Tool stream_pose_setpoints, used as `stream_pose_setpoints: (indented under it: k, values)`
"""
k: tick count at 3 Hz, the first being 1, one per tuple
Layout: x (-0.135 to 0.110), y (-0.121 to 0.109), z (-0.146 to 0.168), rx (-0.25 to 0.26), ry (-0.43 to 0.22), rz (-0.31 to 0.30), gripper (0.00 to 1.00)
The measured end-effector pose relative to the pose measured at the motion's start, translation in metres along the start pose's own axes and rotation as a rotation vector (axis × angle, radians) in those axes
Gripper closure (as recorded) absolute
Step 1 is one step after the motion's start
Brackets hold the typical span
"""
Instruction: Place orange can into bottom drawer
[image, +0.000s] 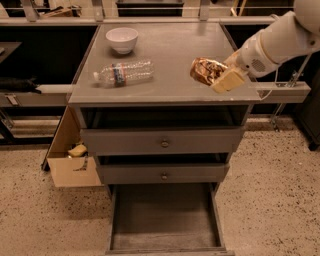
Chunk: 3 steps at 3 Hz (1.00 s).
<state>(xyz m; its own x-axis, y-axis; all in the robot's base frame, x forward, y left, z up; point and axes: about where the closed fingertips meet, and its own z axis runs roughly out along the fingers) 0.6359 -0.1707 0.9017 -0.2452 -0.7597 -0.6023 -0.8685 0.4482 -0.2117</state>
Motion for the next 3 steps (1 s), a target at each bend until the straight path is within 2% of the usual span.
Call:
stream_pose_setpoints:
  k: [1,2,3]
  values:
    - [0.012,0.055,-0.01,-0.057,-0.026,-0.091,1.0]
    - [0.045,0.115,0.008,-0.18,0.005,-0.129,1.0]
    - [0.056,0.13,0.016,-0.215,0.021,-0.132,1.0]
